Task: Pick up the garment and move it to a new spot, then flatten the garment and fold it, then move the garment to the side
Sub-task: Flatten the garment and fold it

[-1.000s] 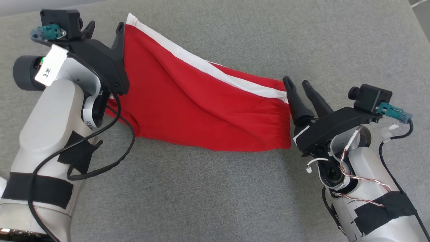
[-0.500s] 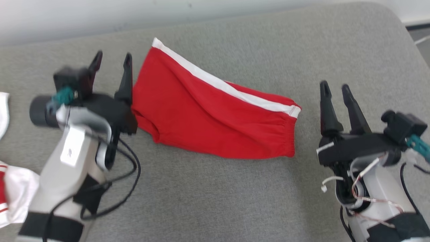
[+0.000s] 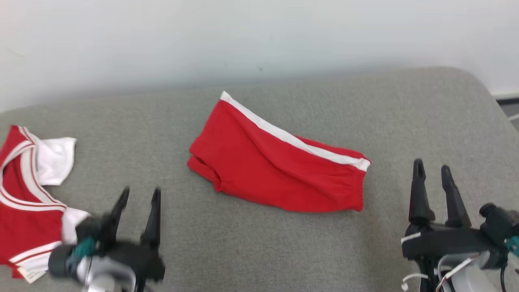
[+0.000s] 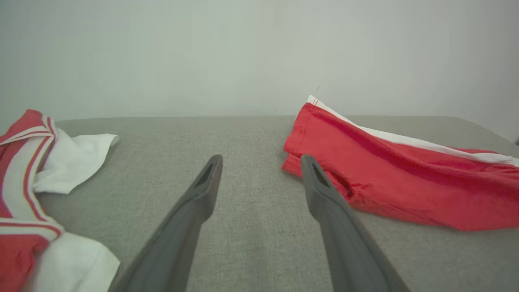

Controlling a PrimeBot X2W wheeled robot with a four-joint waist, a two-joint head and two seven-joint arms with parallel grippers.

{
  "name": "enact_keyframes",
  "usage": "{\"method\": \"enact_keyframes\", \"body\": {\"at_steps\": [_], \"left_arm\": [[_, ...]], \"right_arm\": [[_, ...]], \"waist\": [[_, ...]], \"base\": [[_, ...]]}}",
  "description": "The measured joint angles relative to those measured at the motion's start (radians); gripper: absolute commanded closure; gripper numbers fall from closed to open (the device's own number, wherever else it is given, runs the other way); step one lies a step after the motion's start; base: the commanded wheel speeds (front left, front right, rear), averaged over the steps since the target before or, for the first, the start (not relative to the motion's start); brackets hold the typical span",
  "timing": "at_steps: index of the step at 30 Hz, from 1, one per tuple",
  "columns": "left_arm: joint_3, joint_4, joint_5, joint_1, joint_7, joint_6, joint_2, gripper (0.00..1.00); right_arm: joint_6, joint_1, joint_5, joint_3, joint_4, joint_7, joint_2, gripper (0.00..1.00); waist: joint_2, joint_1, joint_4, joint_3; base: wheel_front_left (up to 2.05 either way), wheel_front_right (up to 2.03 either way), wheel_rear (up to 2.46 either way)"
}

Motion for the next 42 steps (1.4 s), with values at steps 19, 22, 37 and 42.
{"method": "enact_keyframes", "body": {"at_steps": [19,22,37,42], "left_arm": [[0.075,-0.382,-0.01,0.394,0.0,0.053,0.044,0.0],[0.071,-0.421,-0.018,0.425,0.0,0.047,0.057,0.0],[0.071,-0.52,-0.04,0.475,0.035,0.026,0.1,0.0],[0.069,-0.542,-0.042,0.482,0.053,0.027,0.103,0.0]], "right_arm": [[-0.018,0.184,-0.104,-0.059,-0.09,-0.003,0.01,0.0],[-0.018,0.198,-0.104,-0.071,-0.082,-0.003,0.011,0.0],[-0.018,0.196,-0.115,-0.056,-0.057,-0.003,0.022,0.0],[-0.02,0.191,-0.12,-0.054,-0.057,-0.003,0.025,0.0]], "waist": [[0.0,0.0001,0.111,-0.118],[0.0001,0.0002,0.131,-0.119],[0.0001,0.0003,0.138,-0.102],[0.0002,0.0003,0.127,-0.088]], "base": [[0.0,0.0,0.0],[0.0,0.0,0.0],[0.0,0.0,0.0],[0.0,0.0,0.0]]}}
